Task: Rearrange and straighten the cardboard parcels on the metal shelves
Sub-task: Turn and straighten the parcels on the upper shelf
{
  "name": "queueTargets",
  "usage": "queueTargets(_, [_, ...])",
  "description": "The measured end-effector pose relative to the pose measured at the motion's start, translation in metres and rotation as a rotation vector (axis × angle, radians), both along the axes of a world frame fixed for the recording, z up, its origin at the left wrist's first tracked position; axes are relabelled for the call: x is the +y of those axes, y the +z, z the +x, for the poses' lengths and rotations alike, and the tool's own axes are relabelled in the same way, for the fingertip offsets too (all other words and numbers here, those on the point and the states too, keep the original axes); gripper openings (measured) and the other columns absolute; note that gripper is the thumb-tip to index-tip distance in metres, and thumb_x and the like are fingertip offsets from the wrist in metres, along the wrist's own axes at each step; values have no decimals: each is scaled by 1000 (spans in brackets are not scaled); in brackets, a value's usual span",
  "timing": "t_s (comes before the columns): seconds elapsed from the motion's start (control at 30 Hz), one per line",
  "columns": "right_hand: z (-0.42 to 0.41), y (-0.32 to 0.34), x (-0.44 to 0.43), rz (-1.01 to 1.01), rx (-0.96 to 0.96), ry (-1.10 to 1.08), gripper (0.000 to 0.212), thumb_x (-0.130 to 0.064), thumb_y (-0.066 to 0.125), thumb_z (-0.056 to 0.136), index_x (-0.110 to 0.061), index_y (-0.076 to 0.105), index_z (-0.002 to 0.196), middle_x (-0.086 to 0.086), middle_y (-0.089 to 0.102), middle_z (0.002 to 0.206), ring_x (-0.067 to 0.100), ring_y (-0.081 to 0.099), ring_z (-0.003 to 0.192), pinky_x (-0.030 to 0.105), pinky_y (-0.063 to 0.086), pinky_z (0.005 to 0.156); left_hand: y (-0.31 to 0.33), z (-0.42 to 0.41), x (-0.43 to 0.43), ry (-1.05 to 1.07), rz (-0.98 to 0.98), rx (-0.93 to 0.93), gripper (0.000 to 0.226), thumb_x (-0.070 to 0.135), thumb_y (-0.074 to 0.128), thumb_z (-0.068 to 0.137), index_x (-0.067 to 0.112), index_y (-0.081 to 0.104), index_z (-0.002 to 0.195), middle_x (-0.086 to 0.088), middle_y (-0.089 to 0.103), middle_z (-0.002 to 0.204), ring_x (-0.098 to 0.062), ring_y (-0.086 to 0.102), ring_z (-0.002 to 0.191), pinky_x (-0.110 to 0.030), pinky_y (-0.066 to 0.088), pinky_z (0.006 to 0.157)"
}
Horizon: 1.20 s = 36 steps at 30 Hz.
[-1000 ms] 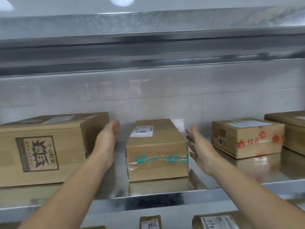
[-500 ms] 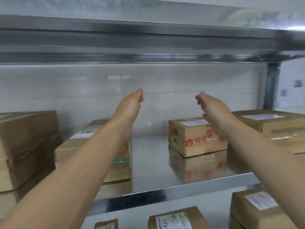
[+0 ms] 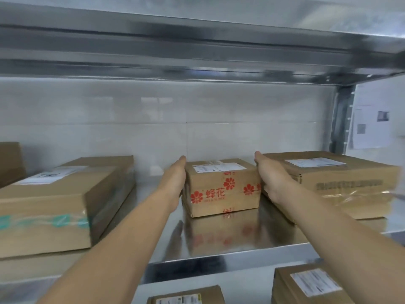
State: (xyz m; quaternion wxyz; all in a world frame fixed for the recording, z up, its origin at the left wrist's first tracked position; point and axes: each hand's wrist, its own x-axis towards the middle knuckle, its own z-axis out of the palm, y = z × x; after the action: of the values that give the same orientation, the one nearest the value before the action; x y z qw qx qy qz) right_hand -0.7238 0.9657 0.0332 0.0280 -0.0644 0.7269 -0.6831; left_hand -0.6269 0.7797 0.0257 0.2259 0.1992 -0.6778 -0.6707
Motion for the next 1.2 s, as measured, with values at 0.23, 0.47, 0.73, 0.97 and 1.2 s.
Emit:
queueTargets(0.23, [-4, -16, -5, -76, -110, 40, 49, -54, 33, 108, -17, 59, 127, 8, 73, 102, 22, 69, 86, 33, 54, 64, -20, -7, 12, 13, 22, 18, 36, 39, 31, 110, 20, 62, 115, 1, 70, 78, -5, 66, 45, -14, 41, 33])
queueTargets(0.47, [-7, -22, 4, -18, -154, 94, 45, -54, 36, 107, -19, 64, 115, -2, 66, 101, 19, 61, 95, 47, 55, 84, -19, 4, -14, -13, 64, -24, 35, 40, 39, 107, 26, 67, 93, 3, 74, 75, -13, 68, 71, -30, 52, 70])
queueTargets(0.73, [1, -18, -5, 78, -182, 192, 47, -57, 41, 104, -20, 69, 103, 8, 71, 101, 29, 64, 104, 50, 49, 101, -15, 11, -29, -68, 108, -92, 35, 39, 44, 105, 18, 71, 103, -7, 69, 84, -25, 65, 80, -37, 52, 75])
queueTargets(0.97, [-2, -12, -9, -44, -119, 316, 29, -36, 48, 105, -22, 74, 101, 2, 68, 94, 25, 63, 93, 47, 53, 92, -8, 16, -35, -12, 130, 74, 37, 39, 46, 101, 20, 69, 123, -3, 78, 105, -26, 71, 105, -47, 51, 104])
queueTargets(1.2, [1, -15, -15, -57, -56, 330, 43, -53, 40, 107, -28, 74, 108, -7, 80, 94, 18, 69, 98, 39, 53, 85, -11, 15, -32, 24, 140, 153, 34, 42, 38, 108, 27, 56, 132, -1, 77, 111, -23, 71, 107, -38, 54, 87])
